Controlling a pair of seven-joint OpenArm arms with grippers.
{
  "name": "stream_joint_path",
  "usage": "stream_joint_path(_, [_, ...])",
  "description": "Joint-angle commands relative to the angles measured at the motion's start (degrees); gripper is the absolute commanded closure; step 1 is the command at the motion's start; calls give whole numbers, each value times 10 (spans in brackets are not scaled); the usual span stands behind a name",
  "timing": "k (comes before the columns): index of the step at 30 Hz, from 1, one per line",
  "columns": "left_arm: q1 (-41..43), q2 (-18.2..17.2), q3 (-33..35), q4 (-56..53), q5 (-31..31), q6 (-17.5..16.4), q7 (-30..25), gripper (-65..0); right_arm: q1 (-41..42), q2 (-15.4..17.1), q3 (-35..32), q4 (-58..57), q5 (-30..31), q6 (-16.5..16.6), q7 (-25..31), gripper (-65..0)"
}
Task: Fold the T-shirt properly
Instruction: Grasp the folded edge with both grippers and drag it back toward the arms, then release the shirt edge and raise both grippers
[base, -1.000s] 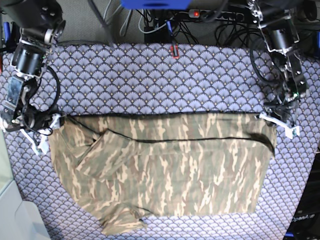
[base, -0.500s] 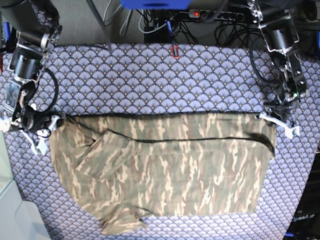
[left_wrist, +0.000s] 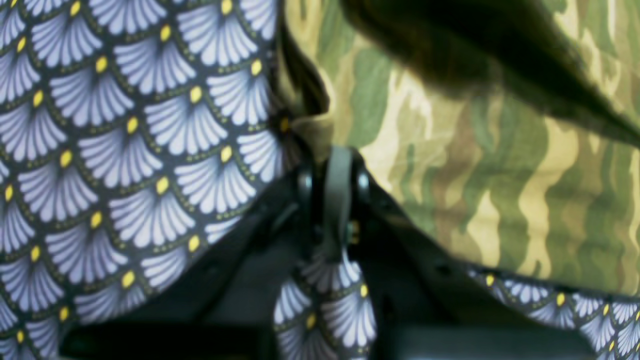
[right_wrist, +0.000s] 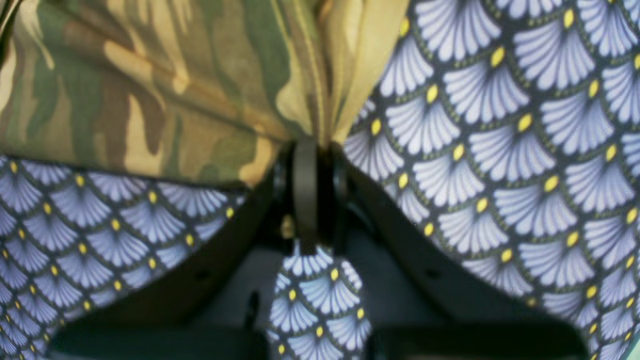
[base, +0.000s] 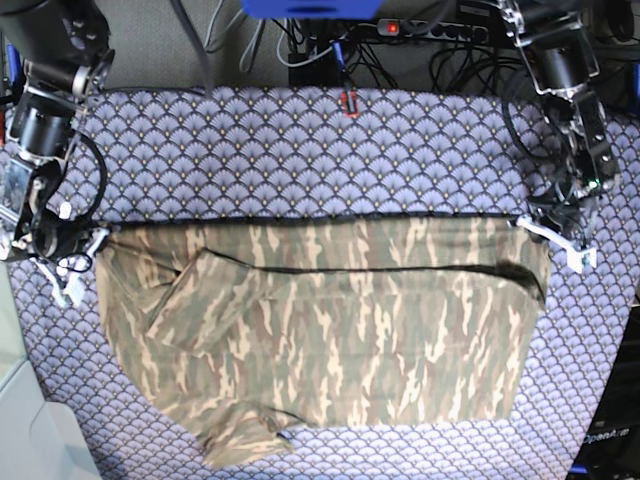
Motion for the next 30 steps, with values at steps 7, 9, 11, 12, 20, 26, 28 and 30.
stream_joint_path(7, [21, -18, -2, 14, -6, 1, -9, -5, -20, 10, 2, 54, -5, 0, -13, 0])
stream_joint_path(9, [35, -20, -2, 14, -6, 1, -9, -5, -46, 9, 2, 94, -5, 0, -22, 0])
stream_joint_path(11, [46, -21, -2, 17, -6, 1, -9, -5, -66, 3, 1, 134, -5, 0, -33, 0])
stream_joint_path(12, [53, -20, -2, 25, -6, 1, -9, -5, -76, 1, 1, 154, -5, 0, -38, 0])
stream_joint_path(20, [138, -8, -2, 131, -6, 1, 21, -5, -184, 0, 2, 298, -5, 0, -56, 0])
stream_joint_path(26, [191, -6, -2, 177, -6, 1, 25, -5, -243, 0, 2, 345, -5, 0, -53, 0])
stream_joint_path(28, [205, -6, -7, 187, -6, 1, 25, -5, -255, 0, 3, 359, -5, 0, -53, 0])
stream_joint_path(30, [219, -6, -29, 200, -6, 1, 25, -5, -270, 0, 3, 378, -5, 0, -53, 0])
